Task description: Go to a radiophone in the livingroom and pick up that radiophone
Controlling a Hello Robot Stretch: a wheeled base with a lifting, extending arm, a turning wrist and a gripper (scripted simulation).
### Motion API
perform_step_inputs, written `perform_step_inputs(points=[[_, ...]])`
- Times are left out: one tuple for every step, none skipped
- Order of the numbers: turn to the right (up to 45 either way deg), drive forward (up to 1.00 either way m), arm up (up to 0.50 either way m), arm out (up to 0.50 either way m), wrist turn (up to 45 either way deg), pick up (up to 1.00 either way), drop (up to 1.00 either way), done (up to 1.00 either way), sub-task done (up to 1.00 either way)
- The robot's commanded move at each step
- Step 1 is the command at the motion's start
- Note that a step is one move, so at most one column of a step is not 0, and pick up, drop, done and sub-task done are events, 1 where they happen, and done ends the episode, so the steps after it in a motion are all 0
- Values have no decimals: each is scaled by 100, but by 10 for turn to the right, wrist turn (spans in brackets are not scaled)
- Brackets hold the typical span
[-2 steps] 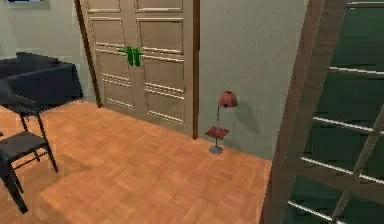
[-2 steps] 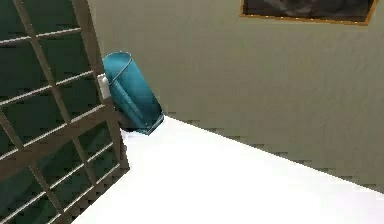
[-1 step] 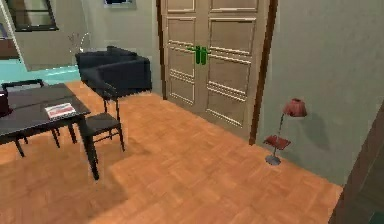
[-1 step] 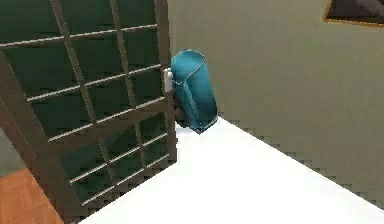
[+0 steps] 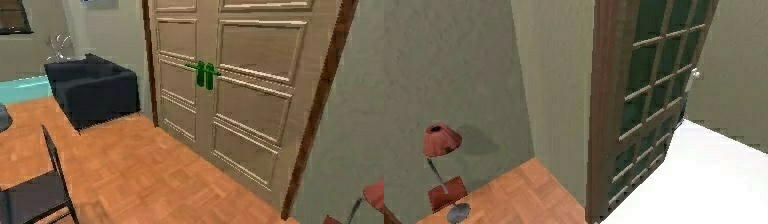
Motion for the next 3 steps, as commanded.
perform_step_inputs(points=[[-30, 0, 0, 0, 0, 0, 0, 0, 0], [0, 100, 0, 0, 0, 0, 0, 0, 0], [0, 10, 0, 0, 0, 0, 0, 0, 0]])
